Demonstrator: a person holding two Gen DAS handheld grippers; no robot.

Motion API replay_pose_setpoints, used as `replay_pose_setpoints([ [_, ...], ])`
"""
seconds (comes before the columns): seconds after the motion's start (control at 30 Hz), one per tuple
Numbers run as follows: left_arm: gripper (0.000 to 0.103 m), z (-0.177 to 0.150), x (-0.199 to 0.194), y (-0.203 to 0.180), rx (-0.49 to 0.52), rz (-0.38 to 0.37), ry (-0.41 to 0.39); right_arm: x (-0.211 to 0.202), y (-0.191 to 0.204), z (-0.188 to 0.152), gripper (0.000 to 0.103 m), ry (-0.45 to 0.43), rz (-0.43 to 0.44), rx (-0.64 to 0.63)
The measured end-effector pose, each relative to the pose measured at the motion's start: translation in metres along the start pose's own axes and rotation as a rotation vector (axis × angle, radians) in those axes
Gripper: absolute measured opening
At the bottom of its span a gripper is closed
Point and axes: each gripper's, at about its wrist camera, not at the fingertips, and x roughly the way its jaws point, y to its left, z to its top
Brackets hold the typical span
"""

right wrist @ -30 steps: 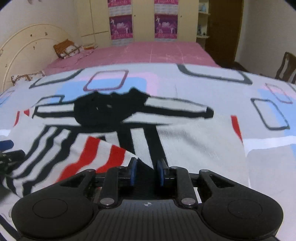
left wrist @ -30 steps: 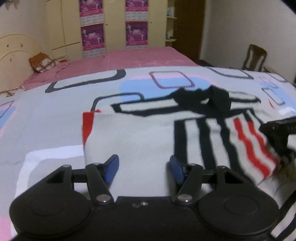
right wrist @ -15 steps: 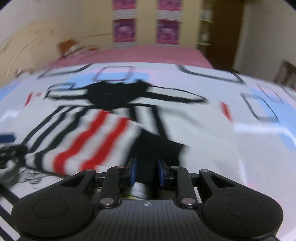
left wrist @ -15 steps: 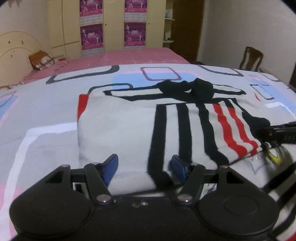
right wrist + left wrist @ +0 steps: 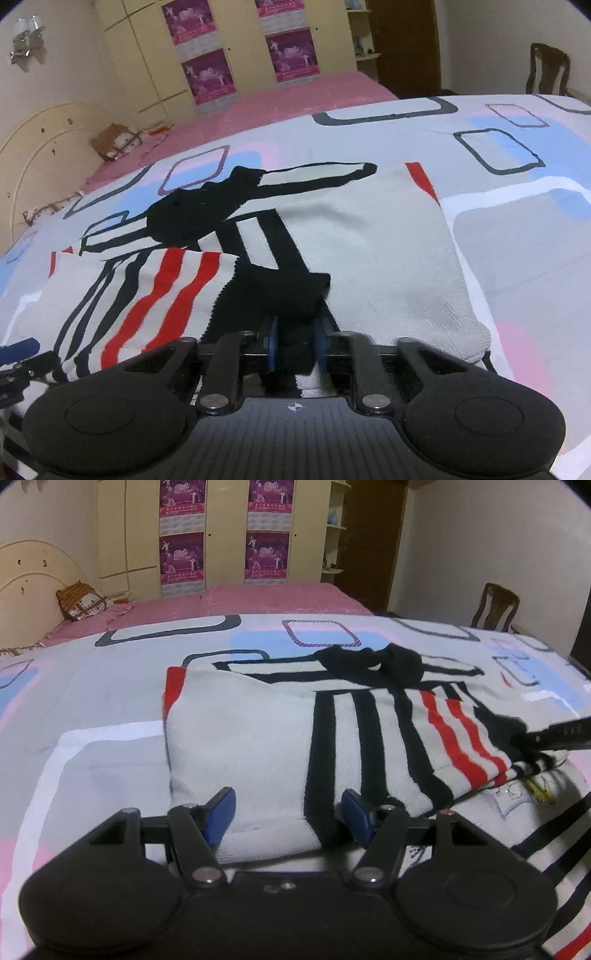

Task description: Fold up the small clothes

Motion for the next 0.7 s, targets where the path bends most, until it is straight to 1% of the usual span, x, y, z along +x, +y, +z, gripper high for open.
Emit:
replay_pose_setpoints([
  [0.13, 0.063, 0.000, -0.006, 0.009, -0.018, 0.000, -0.019, -0.021, 0.005, -0.004, 0.009, -0.027, -0.021, -0.045],
  [0.27, 0.063, -0.002, 0.000, 0.006, 0.032, 0.009, 0.014, -0.011, 0.008, -0.012, 0.009, 0.010, -0.057, -0.067],
  [0.33, 0.063, 0.003, -0.002, 0.003, 0.035, 0.021, 0.020, -0.011, 0.008, -0.009, 0.010, 0.000, -0.083, -0.073],
  [0.37, 0.063, 0.004, -0.005, 0.002, 0.030, 0.016, 0.011, -0.015, 0.009, -0.008, 0.011, -0.020, -0.127, -0.078],
  [0.4, 0.064, 0.006, -0.008, -0.001, 0.020, -0.001, -0.001, -0.022, 0.011, -0.006, 0.013, -0.055, -0.202, -0.089],
  [0.43, 0.064, 0.007, -0.010, -0.004, 0.006, -0.027, -0.006, -0.029, 0.013, -0.005, 0.016, -0.084, -0.213, -0.098],
  [0.47, 0.065, 0.008, -0.010, -0.009, 0.000, -0.041, -0.007, -0.036, 0.015, -0.005, 0.015, -0.102, -0.151, -0.094],
  [0.5, 0.066, 0.008, -0.008, -0.014, 0.002, -0.047, -0.006, -0.037, 0.019, -0.004, 0.015, -0.098, -0.106, -0.095],
  [0.57, 0.069, 0.006, 0.000, -0.025, 0.006, -0.034, 0.011, -0.029, 0.037, -0.008, 0.015, -0.058, -0.057, -0.166],
  [0.6, 0.070, 0.005, 0.005, -0.027, 0.001, -0.019, 0.033, -0.023, 0.044, -0.012, 0.015, -0.034, -0.052, -0.207],
  [0.63, 0.072, 0.003, 0.010, -0.027, -0.008, -0.012, 0.054, -0.013, 0.048, -0.017, 0.015, 0.011, -0.080, -0.234],
  [0.67, 0.073, 0.002, 0.012, -0.026, -0.014, -0.012, 0.058, -0.008, 0.046, -0.021, 0.015, 0.022, -0.095, -0.236],
  [0.7, 0.073, 0.002, 0.012, -0.026, -0.006, -0.009, 0.061, -0.008, 0.046, -0.021, 0.015, 0.018, -0.092, -0.227],
])
